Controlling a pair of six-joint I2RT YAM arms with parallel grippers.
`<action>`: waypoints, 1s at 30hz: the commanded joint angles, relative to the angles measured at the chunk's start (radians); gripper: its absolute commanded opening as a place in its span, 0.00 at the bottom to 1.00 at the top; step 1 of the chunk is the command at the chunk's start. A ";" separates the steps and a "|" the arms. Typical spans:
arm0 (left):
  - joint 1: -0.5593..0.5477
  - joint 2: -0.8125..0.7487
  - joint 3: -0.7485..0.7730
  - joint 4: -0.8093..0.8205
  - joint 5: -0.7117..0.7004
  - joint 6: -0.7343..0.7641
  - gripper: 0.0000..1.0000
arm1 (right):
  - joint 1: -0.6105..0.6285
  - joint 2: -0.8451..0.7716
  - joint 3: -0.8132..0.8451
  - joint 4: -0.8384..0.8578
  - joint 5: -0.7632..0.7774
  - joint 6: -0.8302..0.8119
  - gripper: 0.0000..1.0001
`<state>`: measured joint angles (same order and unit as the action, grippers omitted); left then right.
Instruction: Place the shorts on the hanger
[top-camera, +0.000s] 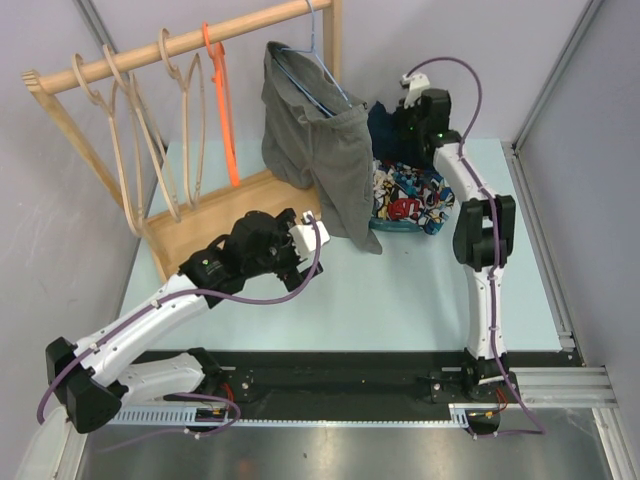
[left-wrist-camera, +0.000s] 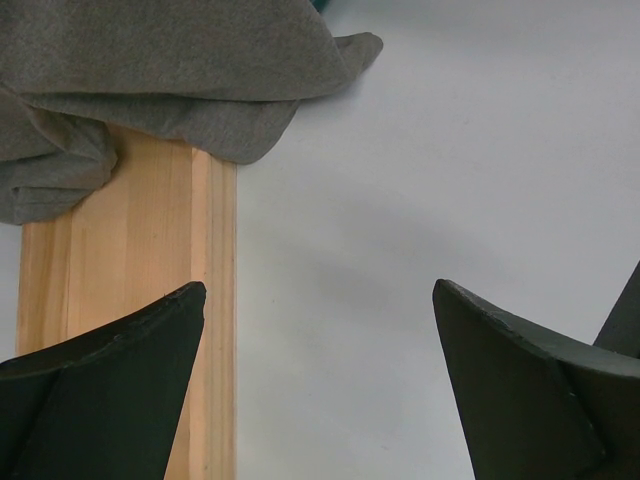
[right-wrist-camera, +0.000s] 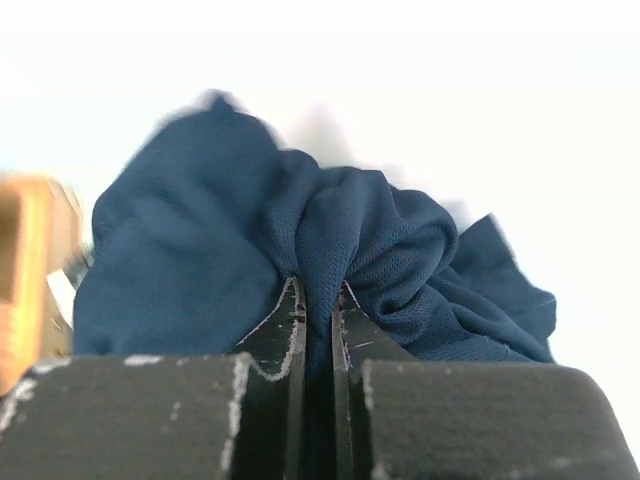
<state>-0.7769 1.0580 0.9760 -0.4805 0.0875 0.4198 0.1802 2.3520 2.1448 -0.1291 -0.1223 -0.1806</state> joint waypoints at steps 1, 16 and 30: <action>-0.005 0.010 0.041 0.031 0.008 0.001 1.00 | -0.047 -0.144 0.177 0.010 -0.054 0.108 0.00; -0.004 0.034 0.121 0.060 0.043 -0.073 1.00 | -0.113 -0.494 0.176 -0.058 -0.264 0.254 0.00; -0.004 -0.142 0.131 -0.059 0.291 0.091 1.00 | -0.084 -1.060 -0.215 -0.393 -0.608 -0.083 0.00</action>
<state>-0.7765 0.9630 1.0580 -0.4473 0.2676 0.4137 0.0788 1.4517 2.0304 -0.3714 -0.5709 -0.0711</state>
